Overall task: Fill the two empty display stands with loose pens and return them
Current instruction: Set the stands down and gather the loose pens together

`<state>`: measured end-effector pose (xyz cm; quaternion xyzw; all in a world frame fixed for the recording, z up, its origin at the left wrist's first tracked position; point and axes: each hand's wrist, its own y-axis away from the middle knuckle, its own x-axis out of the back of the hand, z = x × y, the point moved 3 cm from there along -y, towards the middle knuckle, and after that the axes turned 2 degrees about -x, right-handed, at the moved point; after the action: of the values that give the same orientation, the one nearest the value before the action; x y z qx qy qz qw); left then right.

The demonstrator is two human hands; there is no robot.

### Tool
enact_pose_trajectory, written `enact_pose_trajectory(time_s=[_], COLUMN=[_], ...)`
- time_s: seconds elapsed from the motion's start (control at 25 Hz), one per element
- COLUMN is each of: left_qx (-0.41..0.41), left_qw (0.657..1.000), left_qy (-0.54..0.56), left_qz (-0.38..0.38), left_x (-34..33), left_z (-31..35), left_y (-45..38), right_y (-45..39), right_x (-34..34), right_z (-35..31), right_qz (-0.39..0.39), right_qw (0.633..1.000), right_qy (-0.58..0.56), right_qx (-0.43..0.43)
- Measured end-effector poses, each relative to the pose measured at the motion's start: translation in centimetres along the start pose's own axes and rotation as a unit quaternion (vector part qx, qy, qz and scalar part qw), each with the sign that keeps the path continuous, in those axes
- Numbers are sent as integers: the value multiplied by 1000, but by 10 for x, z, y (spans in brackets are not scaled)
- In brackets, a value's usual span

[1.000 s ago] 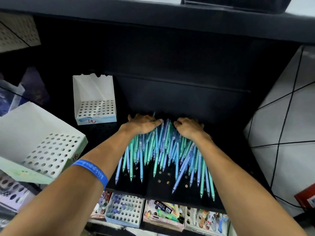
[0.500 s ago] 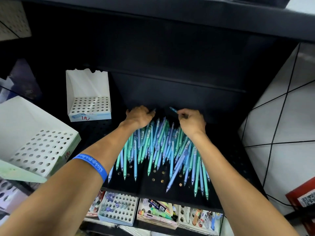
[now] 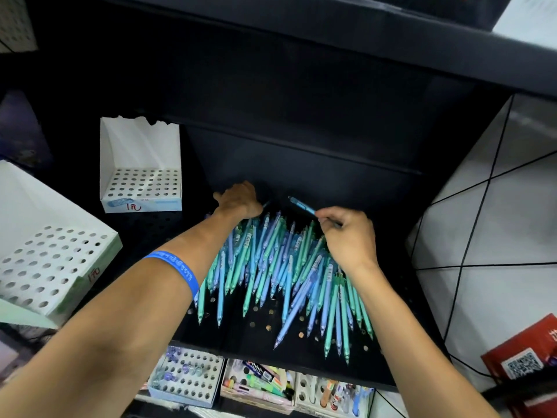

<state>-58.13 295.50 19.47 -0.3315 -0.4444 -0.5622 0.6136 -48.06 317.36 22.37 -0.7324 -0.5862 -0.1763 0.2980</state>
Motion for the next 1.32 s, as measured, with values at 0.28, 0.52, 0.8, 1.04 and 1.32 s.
enact_pose_trajectory(time_s=[0.28, 0.52, 0.8, 1.04, 1.32], left_qx=[14, -3, 20, 19, 79], left_qw=[977, 923, 918, 929, 978], left_qy=[212, 375, 377, 352, 159], left_qz=[18, 85, 123, 116, 109], left_x=[6, 23, 37, 31, 39], left_z=[-8, -14, -56, -78, -105], left_y=[-5, 13, 59, 78, 87], right_y=[9, 9, 5, -12, -20], right_x=[11, -2, -20, -73, -68], right_z=[13, 7, -5, -23, -18], right_qz=[13, -10, 24, -74, -94], right_qw=[997, 992, 999, 934, 940], right_qy=[-60, -121, 47, 338, 317], right_qx=[-39, -37, 4, 87, 82])
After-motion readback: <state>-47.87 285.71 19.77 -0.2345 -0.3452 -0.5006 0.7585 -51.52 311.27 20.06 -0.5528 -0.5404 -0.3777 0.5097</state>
